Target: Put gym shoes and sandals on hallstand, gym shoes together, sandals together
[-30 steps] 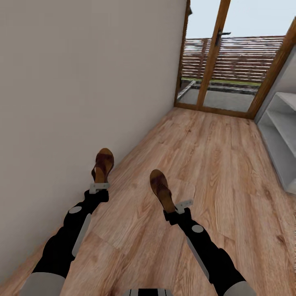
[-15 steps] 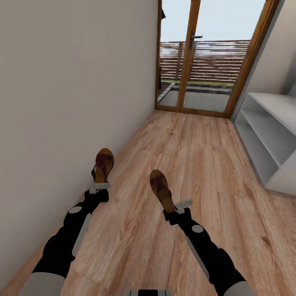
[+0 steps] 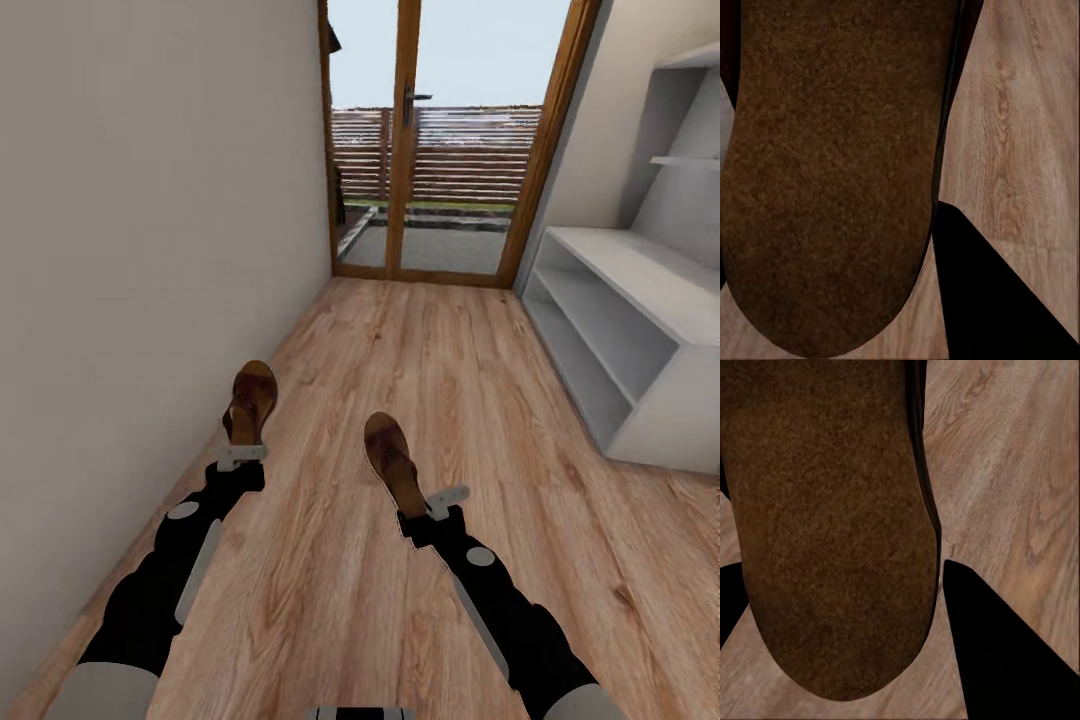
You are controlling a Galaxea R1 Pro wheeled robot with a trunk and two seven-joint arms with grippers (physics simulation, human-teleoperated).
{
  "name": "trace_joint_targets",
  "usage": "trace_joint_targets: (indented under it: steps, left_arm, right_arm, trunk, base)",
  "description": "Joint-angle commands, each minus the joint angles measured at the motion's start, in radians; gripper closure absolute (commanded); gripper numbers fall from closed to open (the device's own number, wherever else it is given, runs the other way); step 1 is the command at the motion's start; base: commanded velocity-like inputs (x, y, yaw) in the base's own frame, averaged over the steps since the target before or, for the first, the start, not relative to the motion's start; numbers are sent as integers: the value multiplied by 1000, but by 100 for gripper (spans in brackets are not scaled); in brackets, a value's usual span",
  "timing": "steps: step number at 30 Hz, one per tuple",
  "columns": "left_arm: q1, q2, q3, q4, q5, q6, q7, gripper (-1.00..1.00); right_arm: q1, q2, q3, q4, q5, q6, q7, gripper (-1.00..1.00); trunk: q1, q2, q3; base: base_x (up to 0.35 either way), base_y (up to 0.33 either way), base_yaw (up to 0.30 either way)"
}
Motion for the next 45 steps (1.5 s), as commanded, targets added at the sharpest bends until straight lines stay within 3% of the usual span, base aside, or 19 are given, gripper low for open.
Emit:
trace_joint_targets:
  steps: [1, 8, 20, 33, 45]
  left_arm:
    - [0, 1, 0, -2, 3, 6, -3, 100]
    - [0, 1, 0, -2, 3, 8, -3, 100]
    - [0, 1, 0, -2, 3, 12, -3, 100]
    - [0, 1, 0, -2, 3, 12, -3, 100]
    - [0, 1, 0, -2, 3, 13, -3, 100]
  right_arm:
    - [-1, 0, 1, -1, -4, 6, -1, 100]
    - [-1, 0, 1, -1, -4, 6, -1, 100]
    - [-1, 0, 2, 0, -5, 6, -1, 100]
    - [-1, 0, 2, 0, -5, 6, -1, 100]
    - [-1, 0, 2, 0, -5, 6, -1, 100]
  trunk:
    - [0, 0, 0]
    - [0, 0, 5]
    - [0, 0, 5]
    - [0, 0, 13]
    - [0, 0, 18]
  base:
    - [345, 0, -270]
    - [345, 0, -206]
    - [346, 0, -19]
    - [347, 0, -203]
    - [347, 0, -14]
